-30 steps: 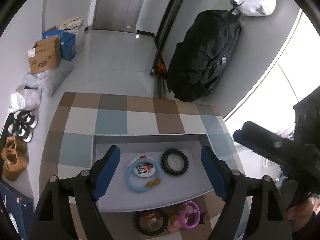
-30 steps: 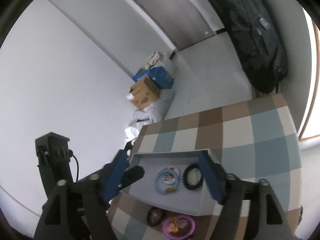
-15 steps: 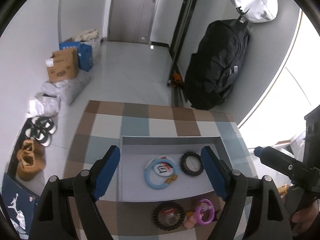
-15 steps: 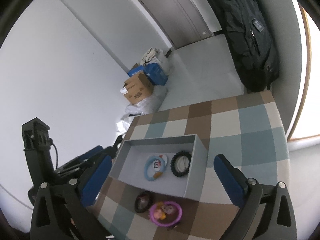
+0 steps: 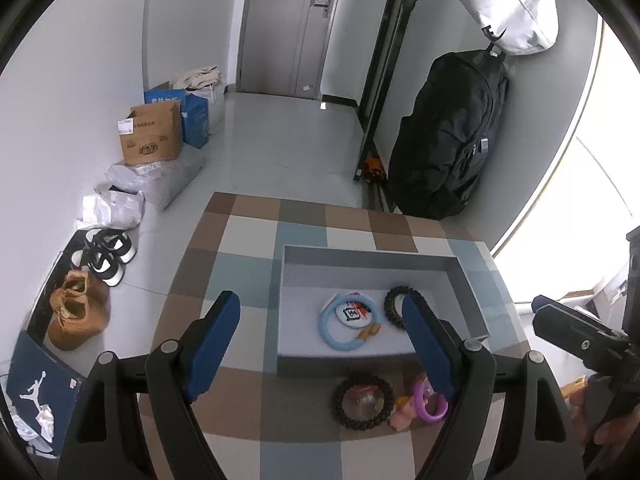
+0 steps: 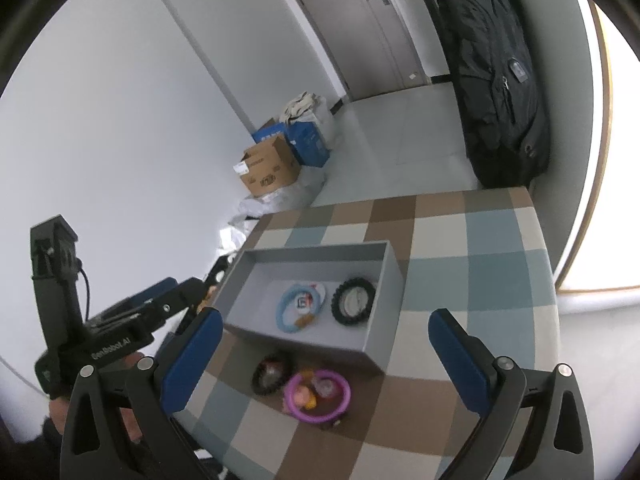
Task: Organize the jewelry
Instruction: 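Withdraw both grippers from the box, then move the right gripper to the pink ring while the left gripper moves to the black bead bracelet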
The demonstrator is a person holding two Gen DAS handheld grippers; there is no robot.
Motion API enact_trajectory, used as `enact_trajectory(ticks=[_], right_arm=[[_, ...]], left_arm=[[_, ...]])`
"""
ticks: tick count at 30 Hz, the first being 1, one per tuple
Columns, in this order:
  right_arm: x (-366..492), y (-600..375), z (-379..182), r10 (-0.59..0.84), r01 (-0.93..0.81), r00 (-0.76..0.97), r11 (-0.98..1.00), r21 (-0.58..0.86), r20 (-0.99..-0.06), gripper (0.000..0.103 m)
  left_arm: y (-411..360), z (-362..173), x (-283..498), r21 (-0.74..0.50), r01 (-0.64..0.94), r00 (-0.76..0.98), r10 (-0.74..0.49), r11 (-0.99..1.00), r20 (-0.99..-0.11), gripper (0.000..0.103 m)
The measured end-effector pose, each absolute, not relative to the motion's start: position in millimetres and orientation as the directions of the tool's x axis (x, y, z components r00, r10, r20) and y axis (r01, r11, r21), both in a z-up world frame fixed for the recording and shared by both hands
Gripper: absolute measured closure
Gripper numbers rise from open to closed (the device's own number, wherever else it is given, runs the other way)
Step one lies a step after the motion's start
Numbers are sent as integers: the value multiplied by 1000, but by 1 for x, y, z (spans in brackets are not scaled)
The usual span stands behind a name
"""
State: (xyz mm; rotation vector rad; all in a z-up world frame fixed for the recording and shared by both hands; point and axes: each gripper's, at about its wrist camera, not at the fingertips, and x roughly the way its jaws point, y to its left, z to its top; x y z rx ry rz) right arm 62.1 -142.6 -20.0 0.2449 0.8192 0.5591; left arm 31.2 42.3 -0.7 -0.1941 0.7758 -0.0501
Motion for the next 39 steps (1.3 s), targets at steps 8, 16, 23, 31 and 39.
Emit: enact_trajectory(ticks=[8, 16, 23, 31, 39], right_arm=[[52, -141, -32, 528, -357, 526, 849, 390, -667, 0], [45, -139, -53, 489, -351, 481, 868, 351, -728, 0], [37, -128, -72, 480, -398, 414, 860, 321, -773, 0], [40, -117, -91, 466, -410, 335, 855, 319, -819, 1], [44, -96, -98, 445, -454, 315, 847, 278, -838, 22]], left_arm=[[44, -6, 12, -197, -42, 706, -111, 980, -700, 16], [45, -20, 2, -195, -48, 665, -115, 980, -738, 16], [53, -25, 1, -206, -76, 646, -109, 976, -756, 16], [58, -44, 5, -189, -108, 589, -90, 976, -803, 16], [66, -42, 5, -217, -163, 573, -86, 963, -815, 16]])
